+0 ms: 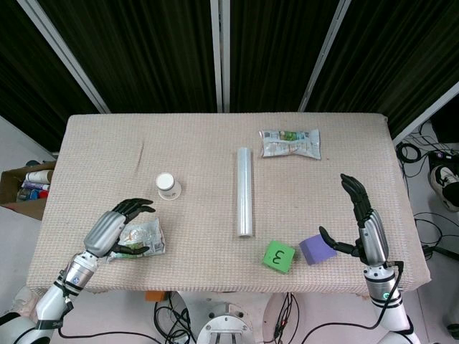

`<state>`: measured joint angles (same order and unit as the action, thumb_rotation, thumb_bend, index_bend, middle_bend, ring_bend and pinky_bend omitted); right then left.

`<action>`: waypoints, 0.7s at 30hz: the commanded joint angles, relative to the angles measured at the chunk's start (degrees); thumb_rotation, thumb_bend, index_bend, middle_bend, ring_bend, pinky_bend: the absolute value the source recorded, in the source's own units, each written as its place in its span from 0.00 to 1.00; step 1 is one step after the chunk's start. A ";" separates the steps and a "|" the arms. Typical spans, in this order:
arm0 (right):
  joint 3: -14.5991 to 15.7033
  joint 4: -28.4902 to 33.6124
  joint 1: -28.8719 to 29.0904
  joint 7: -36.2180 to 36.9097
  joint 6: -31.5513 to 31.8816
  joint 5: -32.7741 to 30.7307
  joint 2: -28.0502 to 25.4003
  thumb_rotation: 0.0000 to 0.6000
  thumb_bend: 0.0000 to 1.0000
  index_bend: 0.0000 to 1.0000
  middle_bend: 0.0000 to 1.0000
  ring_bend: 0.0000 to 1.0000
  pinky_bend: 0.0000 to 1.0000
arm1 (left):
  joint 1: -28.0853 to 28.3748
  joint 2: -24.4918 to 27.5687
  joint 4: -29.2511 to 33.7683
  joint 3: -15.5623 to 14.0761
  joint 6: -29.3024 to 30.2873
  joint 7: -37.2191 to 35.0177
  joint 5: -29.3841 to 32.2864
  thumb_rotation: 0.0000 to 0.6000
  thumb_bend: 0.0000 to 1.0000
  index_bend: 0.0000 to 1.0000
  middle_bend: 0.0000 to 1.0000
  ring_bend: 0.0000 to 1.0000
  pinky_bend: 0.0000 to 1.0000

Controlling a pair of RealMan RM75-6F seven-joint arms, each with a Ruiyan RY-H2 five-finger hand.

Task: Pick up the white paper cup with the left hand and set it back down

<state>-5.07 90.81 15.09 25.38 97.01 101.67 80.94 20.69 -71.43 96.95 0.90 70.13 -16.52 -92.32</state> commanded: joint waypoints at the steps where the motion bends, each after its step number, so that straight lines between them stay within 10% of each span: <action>1: 1.73 0.04 -0.13 0.07 -1.80 0.32 -2.36 1.00 0.25 0.04 0.04 0.00 0.00 | 2.07 -1.38 -2.08 3.56 -1.76 2.03 4.40 1.00 0.09 0.25 0.17 0.12 0.14; 10: 7.61 0.64 0.29 0.25 -9.27 1.19 -9.55 1.00 0.26 0.04 0.04 0.00 0.00 | 10.76 -10.28 -13.84 11.52 -9.23 8.53 13.99 1.00 0.09 0.22 0.15 0.12 0.14; 21: 9.71 1.32 0.81 -0.43 -14.40 -0.57 -12.51 1.00 0.27 0.04 0.05 0.00 0.00 | 16.08 -12.31 -16.93 11.02 -19.21 17.31 21.97 1.00 0.09 0.20 0.14 0.12 0.14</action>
<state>4.60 92.30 15.90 24.79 82.72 101.22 68.30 36.08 -83.41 80.48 12.05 51.84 0.08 -71.34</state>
